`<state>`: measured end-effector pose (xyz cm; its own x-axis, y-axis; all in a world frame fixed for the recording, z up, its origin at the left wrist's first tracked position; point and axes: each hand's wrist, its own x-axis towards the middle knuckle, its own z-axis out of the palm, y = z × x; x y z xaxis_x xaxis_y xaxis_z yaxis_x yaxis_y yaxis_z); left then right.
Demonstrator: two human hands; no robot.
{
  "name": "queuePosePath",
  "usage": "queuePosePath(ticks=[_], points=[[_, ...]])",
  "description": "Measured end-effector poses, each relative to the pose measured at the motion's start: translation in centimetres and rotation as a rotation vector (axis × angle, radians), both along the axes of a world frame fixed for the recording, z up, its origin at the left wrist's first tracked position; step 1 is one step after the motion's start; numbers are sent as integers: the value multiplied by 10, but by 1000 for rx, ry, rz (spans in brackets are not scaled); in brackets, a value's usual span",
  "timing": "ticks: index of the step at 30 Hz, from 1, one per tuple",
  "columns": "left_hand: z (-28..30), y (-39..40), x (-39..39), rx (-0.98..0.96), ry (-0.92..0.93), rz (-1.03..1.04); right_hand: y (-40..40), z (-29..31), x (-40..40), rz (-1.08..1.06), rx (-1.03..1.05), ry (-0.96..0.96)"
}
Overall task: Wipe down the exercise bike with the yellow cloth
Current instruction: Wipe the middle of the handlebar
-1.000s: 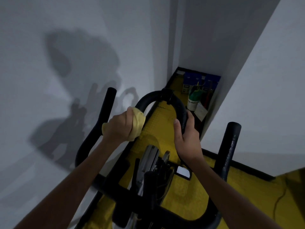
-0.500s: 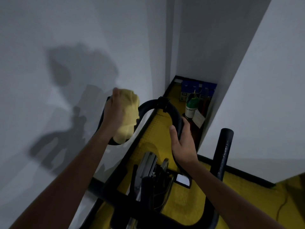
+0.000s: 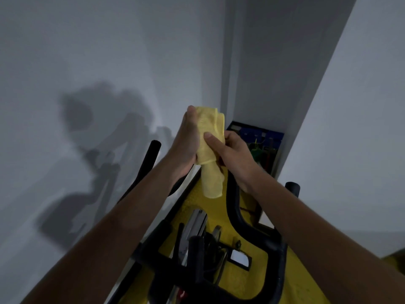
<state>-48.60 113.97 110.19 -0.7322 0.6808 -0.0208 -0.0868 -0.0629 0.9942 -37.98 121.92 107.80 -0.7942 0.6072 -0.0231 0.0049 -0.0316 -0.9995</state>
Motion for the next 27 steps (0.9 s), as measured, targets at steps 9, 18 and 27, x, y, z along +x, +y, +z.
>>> queuePosePath(ticks=[9, 18, 27], points=[[8, -2, 9, 25, 117, 6, 5, 9, 16, -46, -5, 57], [5, -21, 7, -125, 348, -54, 8, 16, 30, -160, -144, 127], [-7, 5, 8, -247, 364, -201, 39, -12, 37, -442, 66, -12]])
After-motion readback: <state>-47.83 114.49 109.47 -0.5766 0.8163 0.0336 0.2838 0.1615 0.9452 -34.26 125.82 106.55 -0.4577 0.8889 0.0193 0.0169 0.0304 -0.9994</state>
